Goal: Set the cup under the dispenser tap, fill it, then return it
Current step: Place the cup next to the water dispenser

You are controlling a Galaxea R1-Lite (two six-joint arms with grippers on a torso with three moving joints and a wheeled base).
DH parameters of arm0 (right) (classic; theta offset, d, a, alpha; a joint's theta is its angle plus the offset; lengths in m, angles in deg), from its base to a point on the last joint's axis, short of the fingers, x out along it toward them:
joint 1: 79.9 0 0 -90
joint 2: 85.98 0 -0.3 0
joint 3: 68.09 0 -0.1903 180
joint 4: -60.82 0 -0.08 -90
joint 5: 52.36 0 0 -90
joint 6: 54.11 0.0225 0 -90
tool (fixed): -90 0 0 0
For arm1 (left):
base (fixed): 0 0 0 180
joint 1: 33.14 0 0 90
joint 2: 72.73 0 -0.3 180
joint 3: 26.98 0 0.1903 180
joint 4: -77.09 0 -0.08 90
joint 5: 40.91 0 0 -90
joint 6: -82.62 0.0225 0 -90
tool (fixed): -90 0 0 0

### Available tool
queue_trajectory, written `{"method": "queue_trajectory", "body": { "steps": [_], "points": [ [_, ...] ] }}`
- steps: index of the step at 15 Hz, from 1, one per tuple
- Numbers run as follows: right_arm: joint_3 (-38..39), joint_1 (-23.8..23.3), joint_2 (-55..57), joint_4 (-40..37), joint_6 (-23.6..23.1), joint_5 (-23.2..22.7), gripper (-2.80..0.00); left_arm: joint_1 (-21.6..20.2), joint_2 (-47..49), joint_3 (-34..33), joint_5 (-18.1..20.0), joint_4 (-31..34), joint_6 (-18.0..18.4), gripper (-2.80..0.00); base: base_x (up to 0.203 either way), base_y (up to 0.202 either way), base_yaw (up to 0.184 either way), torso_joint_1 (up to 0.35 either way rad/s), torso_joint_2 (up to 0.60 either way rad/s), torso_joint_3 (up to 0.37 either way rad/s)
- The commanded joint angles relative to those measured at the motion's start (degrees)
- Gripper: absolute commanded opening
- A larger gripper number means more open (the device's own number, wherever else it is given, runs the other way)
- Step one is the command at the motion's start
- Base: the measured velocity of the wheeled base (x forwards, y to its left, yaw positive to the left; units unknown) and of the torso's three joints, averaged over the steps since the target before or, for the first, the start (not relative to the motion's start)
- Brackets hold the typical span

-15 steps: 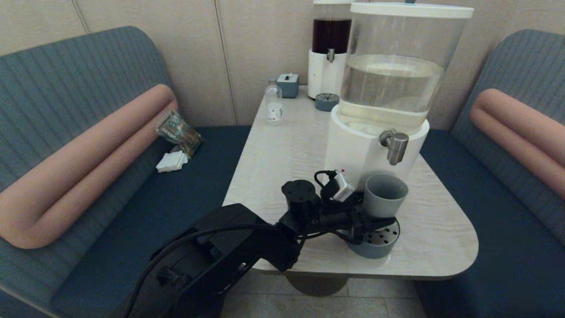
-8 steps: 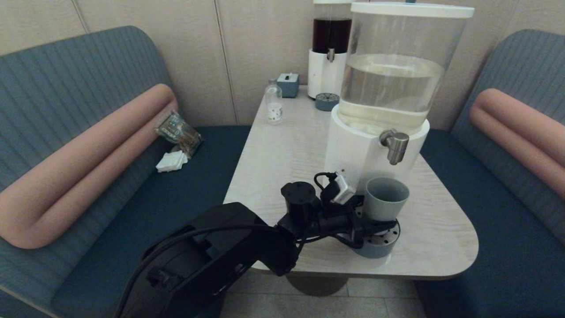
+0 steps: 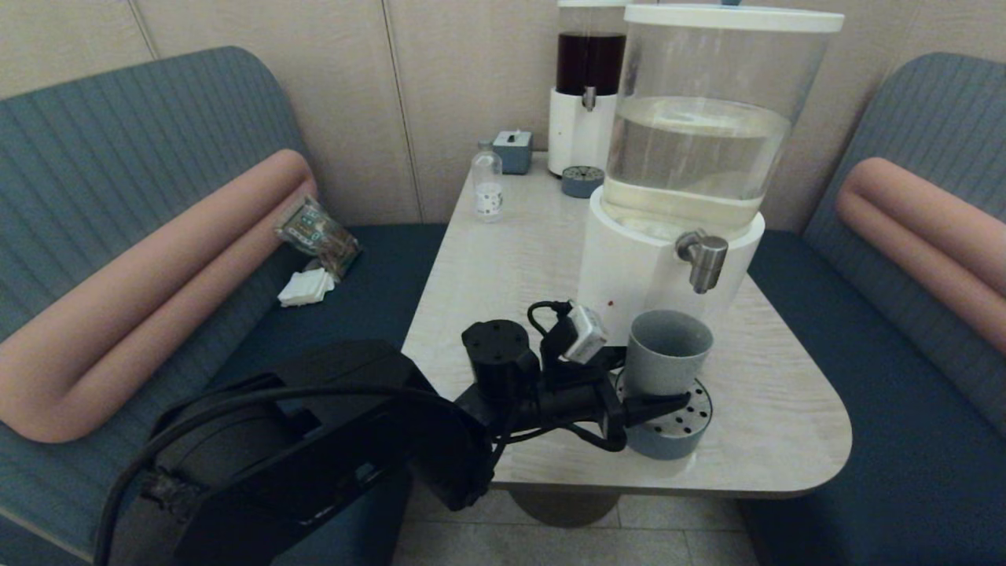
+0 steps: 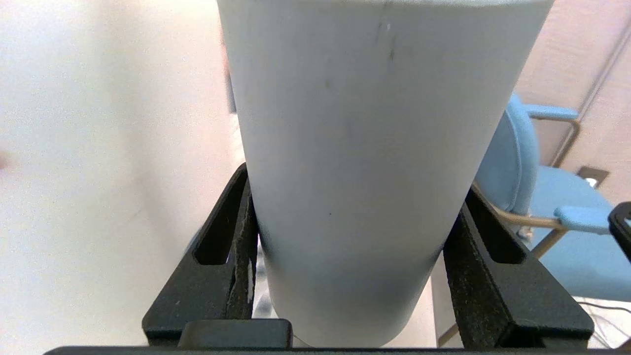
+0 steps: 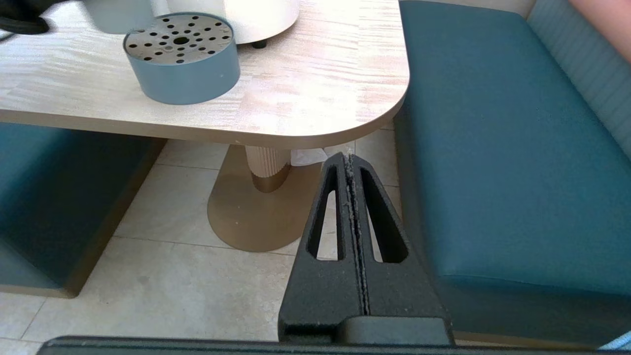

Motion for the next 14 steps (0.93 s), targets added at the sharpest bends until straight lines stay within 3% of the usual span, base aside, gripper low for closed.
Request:
{"method": "queue_trajectory", "body": {
  "steps": [1, 5, 8, 11, 14],
  "points": [
    [0.0, 0.02, 0.07, -0.02, -0.01, -0.01, -2.8, -2.28, -4.17, -6.54, 0.18, -2.56, -0.07, -2.8, 0.0, 0.0, 0.0, 0.0, 0.0, 0.0],
    [0.0, 0.02, 0.07, -0.02, -0.01, -0.01, -2.8, -9.14, -6.25, -13.9, 0.17, -7.33, -2.45, -2.8, 0.0, 0.0, 0.0, 0.0, 0.0, 0.0],
    [0.0, 0.02, 0.07, 0.07, -0.01, -0.01, -2.8, -15.71, -6.43, -14.73, 0.31, -7.43, -2.9, -2.8, 0.0, 0.0, 0.0, 0.0, 0.0, 0.0],
    [0.0, 0.02, 0.07, -0.02, -0.01, -0.01, -2.8, -20.25, -4.35, -10.9, 0.22, -7.43, -3.74, -2.8, 0.0, 0.0, 0.0, 0.0, 0.0, 0.0],
    [0.07, 0.02, 0.07, -0.02, -0.01, -0.01, -2.8, -22.65, -0.07, -2.84, -0.25, -7.43, -4.36, -2.8, 0.0, 0.0, 0.0, 0.0, 0.0, 0.0]
  ]
}}
